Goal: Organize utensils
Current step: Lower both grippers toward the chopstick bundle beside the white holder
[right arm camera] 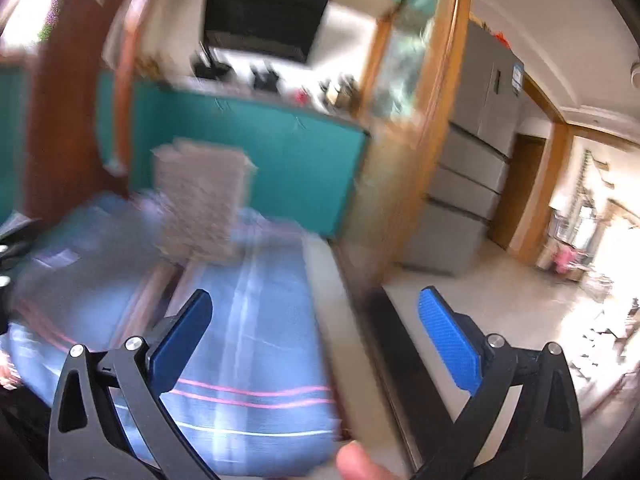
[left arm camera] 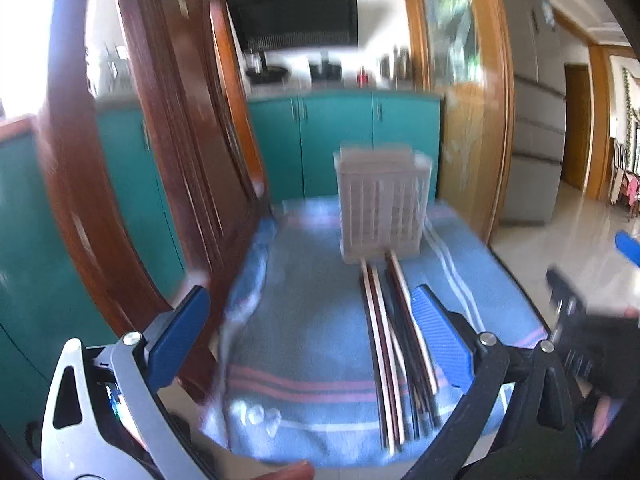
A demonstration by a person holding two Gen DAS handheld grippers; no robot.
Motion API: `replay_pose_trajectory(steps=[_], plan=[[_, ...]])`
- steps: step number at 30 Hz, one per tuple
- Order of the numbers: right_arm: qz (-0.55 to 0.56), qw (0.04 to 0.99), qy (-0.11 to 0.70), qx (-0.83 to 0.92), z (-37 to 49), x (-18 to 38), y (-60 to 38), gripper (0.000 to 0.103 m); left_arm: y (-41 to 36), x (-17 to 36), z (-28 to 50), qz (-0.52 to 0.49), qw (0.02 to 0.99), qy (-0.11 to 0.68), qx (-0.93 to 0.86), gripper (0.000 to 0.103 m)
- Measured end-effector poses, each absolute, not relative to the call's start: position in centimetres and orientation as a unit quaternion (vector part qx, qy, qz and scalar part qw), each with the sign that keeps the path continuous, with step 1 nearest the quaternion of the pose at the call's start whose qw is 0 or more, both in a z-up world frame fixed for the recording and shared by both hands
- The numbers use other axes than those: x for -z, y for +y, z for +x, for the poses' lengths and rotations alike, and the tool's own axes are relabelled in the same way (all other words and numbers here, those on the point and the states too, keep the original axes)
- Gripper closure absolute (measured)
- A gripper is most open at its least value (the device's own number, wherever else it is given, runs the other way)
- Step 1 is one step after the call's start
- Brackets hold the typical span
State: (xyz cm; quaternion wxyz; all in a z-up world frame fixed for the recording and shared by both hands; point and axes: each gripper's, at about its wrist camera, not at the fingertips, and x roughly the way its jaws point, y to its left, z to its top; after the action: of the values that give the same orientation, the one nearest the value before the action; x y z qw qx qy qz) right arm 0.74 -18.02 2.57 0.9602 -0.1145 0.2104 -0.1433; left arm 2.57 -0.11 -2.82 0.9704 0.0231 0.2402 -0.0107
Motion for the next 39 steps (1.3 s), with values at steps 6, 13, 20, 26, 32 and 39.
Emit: replay_pose_trajectory(steps=[6,13,20,26,32,39], plan=[[-0.097,0.945,0.304,0.077,5.6,-4.6,-20.1,0.03,-0.3,7.0,6.7,-0.077,0.893,0.41,0.167,0.056],[-0.006,0.911,0.41,-0.037,16.5,-4.2,-19.7,0.051,-3.4,6.1,14.0,-0.005,0.856,0.493,0.155,0.06],[0.048,0.879,0.471,-0.057,24.6,1.2,-18.8,0.051,-1.5,10.1,20.5,-0.049,0.8,0.573,0.171,0.061],[0.101,0.863,0.492,-0.059,26.1,2.8,-19.9,0.051,-0.6,11.4,21.4,-0.08,0.793,0.577,0.178,0.066],[0.068,0.853,0.511,-0.079,26.4,3.6,-16.8,0.051,1.2,10.7,21.4,-0.062,0.813,0.57,0.105,0.085],[0.037,0.845,0.53,-0.063,28.0,6.0,-14.5,0.051,-0.6,8.7,18.5,-0.027,0.824,0.557,0.1,0.055]])
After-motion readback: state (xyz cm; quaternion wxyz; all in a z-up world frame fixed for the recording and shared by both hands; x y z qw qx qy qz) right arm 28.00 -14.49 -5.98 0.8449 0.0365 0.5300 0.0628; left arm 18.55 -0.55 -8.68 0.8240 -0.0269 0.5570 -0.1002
